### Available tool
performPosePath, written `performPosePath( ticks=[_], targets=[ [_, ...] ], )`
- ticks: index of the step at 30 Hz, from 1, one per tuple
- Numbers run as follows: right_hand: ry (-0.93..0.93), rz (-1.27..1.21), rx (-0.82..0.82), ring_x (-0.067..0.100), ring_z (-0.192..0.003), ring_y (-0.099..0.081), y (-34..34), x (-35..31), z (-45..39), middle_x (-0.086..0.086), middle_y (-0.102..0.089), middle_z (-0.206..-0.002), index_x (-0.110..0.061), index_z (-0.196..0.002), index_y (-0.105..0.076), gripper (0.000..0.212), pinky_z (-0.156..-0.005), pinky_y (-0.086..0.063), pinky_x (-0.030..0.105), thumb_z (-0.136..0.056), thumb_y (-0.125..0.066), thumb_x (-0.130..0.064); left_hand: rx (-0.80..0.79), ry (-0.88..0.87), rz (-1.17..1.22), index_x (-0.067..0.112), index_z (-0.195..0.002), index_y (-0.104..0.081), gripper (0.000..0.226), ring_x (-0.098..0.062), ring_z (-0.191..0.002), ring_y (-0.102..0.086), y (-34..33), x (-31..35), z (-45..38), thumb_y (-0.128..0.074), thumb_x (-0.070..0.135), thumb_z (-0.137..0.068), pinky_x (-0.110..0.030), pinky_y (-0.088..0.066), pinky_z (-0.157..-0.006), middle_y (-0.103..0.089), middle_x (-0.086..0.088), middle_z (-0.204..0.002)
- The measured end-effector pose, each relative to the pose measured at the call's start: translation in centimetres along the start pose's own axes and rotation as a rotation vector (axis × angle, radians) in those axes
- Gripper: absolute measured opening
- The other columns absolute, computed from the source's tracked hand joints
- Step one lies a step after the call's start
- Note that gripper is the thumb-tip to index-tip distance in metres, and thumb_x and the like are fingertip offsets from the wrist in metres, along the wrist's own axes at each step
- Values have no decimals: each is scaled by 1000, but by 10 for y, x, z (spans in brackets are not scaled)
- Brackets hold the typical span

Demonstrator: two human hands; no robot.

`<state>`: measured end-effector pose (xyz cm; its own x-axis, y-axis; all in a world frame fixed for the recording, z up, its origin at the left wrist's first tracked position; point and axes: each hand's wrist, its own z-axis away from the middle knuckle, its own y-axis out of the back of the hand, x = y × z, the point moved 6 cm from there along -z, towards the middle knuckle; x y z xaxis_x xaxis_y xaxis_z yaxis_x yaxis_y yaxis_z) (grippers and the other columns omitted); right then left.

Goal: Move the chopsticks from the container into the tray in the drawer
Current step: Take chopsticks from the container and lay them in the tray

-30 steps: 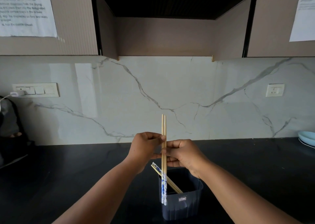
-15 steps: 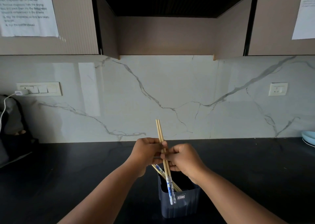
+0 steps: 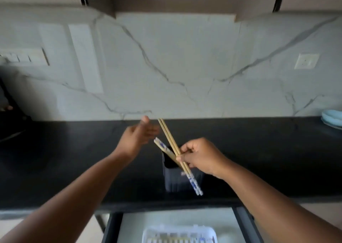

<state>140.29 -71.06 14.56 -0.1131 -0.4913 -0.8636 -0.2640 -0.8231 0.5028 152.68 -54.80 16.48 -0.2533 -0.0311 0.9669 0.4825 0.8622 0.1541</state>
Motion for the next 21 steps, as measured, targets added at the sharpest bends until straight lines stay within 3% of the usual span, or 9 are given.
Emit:
performPosePath(
  ticks=[4, 6, 7, 9, 11, 13, 17, 21],
  targets=[
    [-56, 252, -142, 4, -55, -57, -32, 68, 25, 5, -68, -64, -14, -76, -71, 16, -60, -52, 29, -74, -78, -28, 92, 76, -253, 25, -91, -76, 83, -6, -92, -66, 27, -72, 3, -30, 90, -68, -30, -47, -82, -73, 13, -94],
    [-69, 361, -246, 0, -52, -53, -57, 102, 39, -2, -64, -61, -19, -77, -71, 11, -56, -46, 26, -75, -75, -29, 50, 107, -536, 22, -95, -74, 79, -16, -91, -64, 30, -112, 5, -35, 87, -74, -30, -43, -74, -68, 6, -87],
    [-79, 408, -305, 1, -56, -56, -70, 119, 46, -5, -65, -64, -22, -79, -71, 8, -58, -47, 26, -77, -72, -29, -9, 118, -693, 23, -103, -70, 68, -22, -100, -63, 28, -134, 6, -38, 79, -81, -32, -43, -78, -67, 2, -92],
    [-103, 488, -409, 11, -69, -61, -94, 150, 57, -6, -65, -71, -22, -84, -70, 9, -64, -48, 29, -83, -65, -29, -178, 177, -991, 23, -133, -54, 61, -28, -138, -37, 19, -181, 12, -39, 65, -91, -41, -34, -107, -54, -6, -137],
    [-113, 574, -462, 19, -78, -60, -114, 176, 63, -2, -66, -80, -18, -88, -67, 14, -69, -48, 32, -86, -56, -27, -260, 267, -1186, 25, -152, -23, 74, -26, -150, -2, 14, -219, 26, -28, 68, -92, -47, -6, -119, -14, -3, -163],
    [-90, 679, -504, 25, -81, -57, -134, 197, 65, 4, -64, -87, -14, -89, -64, 17, -67, -45, 34, -87, -50, -22, -207, 235, -1249, 27, -154, -8, 79, -24, -150, 7, 13, -235, 36, -18, 71, -90, -48, 2, -119, 0, 0, -164],
    [-64, 873, -567, 26, -75, -52, -161, 222, 62, 1, -47, -77, -19, -78, -53, 16, -52, -28, 27, -84, -47, -5, -164, 170, -1256, 30, -154, -7, 80, -21, -150, 5, 14, -235, 37, -14, 74, -88, -47, 2, -119, -1, 2, -164],
    [-28, 910, -595, 28, -69, -55, -180, 237, 54, -6, -29, -63, -18, -65, -40, 28, -53, -32, 27, -79, -48, 4, -161, 172, -1256, 32, -154, -6, 79, -20, -150, 6, 14, -235, 38, -15, 74, -88, -46, 2, -120, 0, 3, -164]
  ],
)
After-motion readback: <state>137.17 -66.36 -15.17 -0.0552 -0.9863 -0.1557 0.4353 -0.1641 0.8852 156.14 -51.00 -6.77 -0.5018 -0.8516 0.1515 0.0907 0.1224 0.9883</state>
